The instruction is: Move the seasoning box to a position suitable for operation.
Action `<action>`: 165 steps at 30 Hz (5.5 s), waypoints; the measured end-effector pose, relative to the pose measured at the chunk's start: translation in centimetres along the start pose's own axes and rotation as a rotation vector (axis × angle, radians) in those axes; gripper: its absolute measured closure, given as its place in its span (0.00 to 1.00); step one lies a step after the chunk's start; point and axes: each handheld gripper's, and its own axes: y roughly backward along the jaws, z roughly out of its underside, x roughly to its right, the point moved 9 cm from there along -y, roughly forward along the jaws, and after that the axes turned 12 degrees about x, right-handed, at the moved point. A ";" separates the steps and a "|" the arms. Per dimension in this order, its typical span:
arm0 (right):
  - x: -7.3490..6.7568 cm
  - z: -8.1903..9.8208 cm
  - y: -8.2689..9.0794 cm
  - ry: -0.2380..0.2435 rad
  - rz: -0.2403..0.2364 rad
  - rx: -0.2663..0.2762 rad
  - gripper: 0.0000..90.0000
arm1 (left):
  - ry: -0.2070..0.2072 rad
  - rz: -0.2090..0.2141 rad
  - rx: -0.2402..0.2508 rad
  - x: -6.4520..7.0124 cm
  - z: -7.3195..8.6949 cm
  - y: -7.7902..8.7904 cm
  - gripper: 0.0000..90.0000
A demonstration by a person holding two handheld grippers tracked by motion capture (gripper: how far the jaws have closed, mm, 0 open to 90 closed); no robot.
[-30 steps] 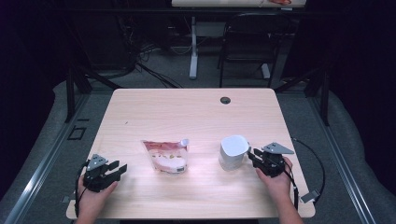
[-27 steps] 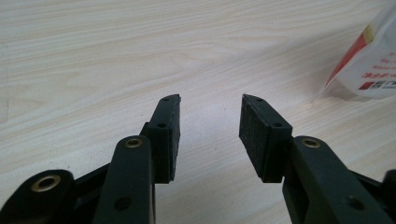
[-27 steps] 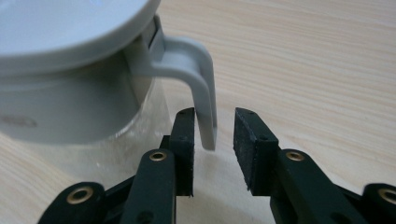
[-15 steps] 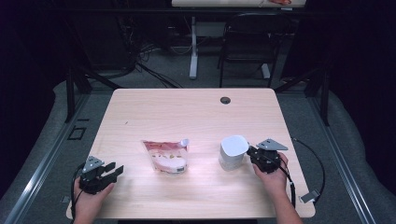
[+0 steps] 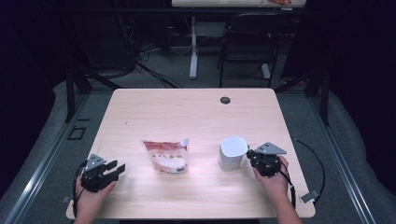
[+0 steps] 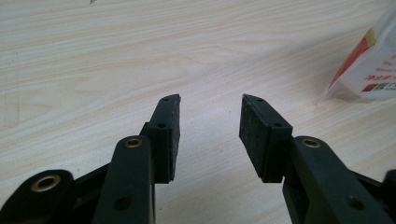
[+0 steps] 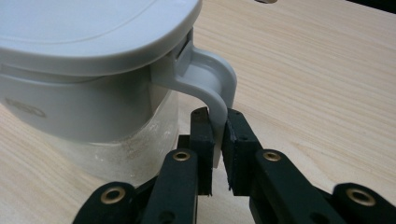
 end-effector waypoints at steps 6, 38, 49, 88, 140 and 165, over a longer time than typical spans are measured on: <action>-0.4 0.2 0.7 -0.001 -0.008 -0.008 0.93 | -0.003 0.001 0.005 0.0 -0.1 0.0 0.65; -1.9 1.3 3.8 -0.023 0.032 -0.044 0.89 | -0.002 0.022 0.005 0.6 -0.6 -1.1 0.64; -2.8 1.5 4.7 -0.022 0.002 -0.049 0.89 | 0.002 0.013 0.005 0.3 -0.5 -0.7 0.64; -3.0 -1.0 7.0 -0.095 -0.047 0.063 1.00 | 0.010 0.014 0.000 0.2 -0.3 -0.5 0.64; -3.6 -5.1 5.4 -0.070 -0.061 0.087 1.00 | 0.013 0.012 0.009 0.2 -0.3 -0.7 0.63; -3.4 -4.8 5.7 -0.088 -0.074 0.093 1.00 | 0.013 0.013 0.009 0.2 -0.3 -0.7 0.63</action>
